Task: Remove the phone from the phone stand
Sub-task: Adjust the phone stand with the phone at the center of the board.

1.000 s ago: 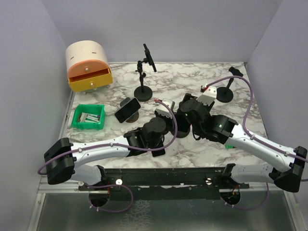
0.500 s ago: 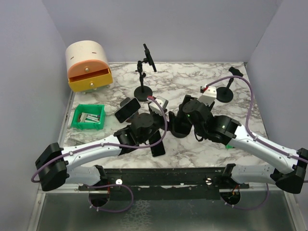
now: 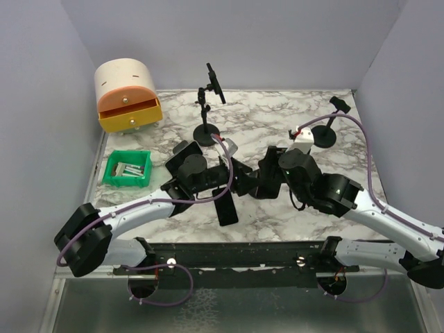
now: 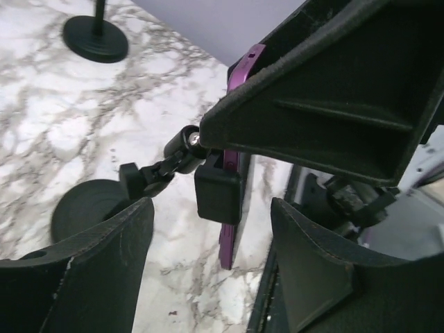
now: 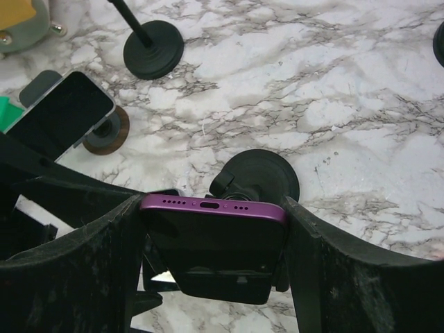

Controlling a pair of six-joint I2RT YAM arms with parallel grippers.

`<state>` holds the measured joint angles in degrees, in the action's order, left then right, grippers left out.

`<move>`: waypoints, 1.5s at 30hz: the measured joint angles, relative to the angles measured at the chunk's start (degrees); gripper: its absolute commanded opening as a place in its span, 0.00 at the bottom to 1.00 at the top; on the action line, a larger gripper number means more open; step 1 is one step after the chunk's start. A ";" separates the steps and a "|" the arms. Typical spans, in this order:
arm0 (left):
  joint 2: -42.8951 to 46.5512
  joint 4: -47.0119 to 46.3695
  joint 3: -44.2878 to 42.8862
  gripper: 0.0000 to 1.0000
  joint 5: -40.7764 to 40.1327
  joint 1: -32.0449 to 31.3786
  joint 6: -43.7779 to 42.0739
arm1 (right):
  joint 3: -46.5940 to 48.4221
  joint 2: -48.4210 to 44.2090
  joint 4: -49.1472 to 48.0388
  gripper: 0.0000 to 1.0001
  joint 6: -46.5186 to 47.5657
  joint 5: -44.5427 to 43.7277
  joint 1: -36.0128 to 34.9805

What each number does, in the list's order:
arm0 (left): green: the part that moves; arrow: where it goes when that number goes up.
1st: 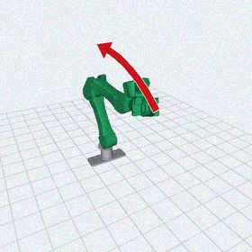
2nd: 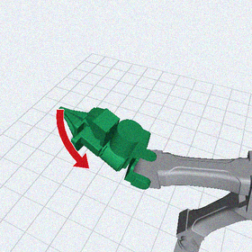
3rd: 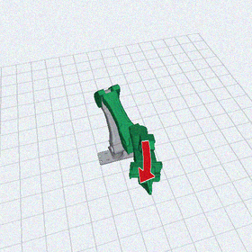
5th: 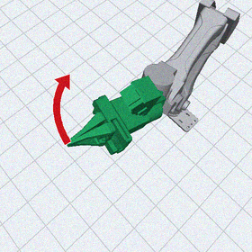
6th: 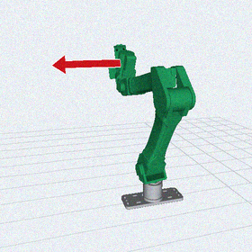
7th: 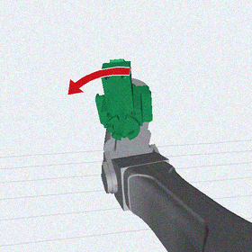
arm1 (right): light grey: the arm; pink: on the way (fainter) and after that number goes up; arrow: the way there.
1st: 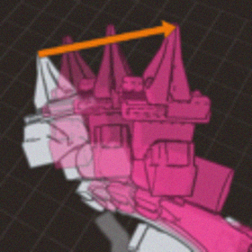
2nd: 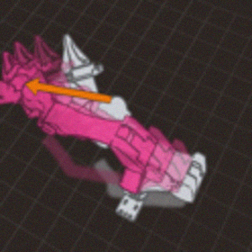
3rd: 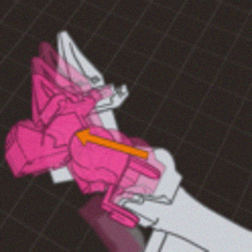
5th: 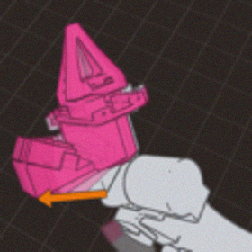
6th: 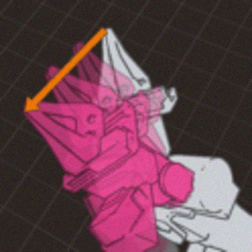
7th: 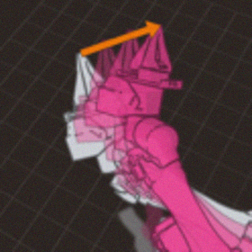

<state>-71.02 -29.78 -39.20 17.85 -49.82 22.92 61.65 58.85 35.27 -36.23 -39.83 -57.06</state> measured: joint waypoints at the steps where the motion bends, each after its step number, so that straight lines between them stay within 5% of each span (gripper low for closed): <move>1: -0.85 -1.07 0.00 0.66 1.86 0.57 0.96 | -0.17 -0.33 -0.22 0.00 0.66 0.63 0.00; 5: -3.63 -6.21 0.00 0.61 8.94 2.82 5.42 | -0.87 -1.29 -0.92 0.00 2.58 2.36 0.00; 12: -6.36 -12.15 0.00 0.33 14.01 3.30 10.64 | -1.14 -1.33 -1.77 0.00 4.20 3.63 0.00; 23: -7.89 -15.56 0.35 0.47 15.89 4.33 14.19 | -1.62 -1.53 -2.58 0.00 4.39 3.82 0.00; 30: -8.94 -17.64 0.74 0.00 16.26 4.72 15.26 | -1.62 -1.40 -2.54 0.00 4.39 3.89 0.00; 32: -8.92 -17.84 0.79 0.00 16.28 4.70 15.23 | -1.62 -1.22 -2.60 0.00 4.35 3.82 0.02; 34: -8.90 -18.43 1.20 0.00 16.24 4.70 15.17 | -1.57 -1.16 -2.58 0.14 4.31 3.80 0.00; 39: -8.74 -19.52 1.84 0.00 15.65 4.68 15.19 | -1.42 -1.16 -2.38 0.66 4.31 4.33 0.00; 45: -8.15 -19.63 2.40 0.00 14.34 4.39 15.19 | -0.15 -0.96 -0.42 0.98 3.72 6.56 0.02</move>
<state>-79.18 -49.41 -36.80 32.18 -45.43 38.11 61.49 57.89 34.85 -32.51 -33.28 -57.04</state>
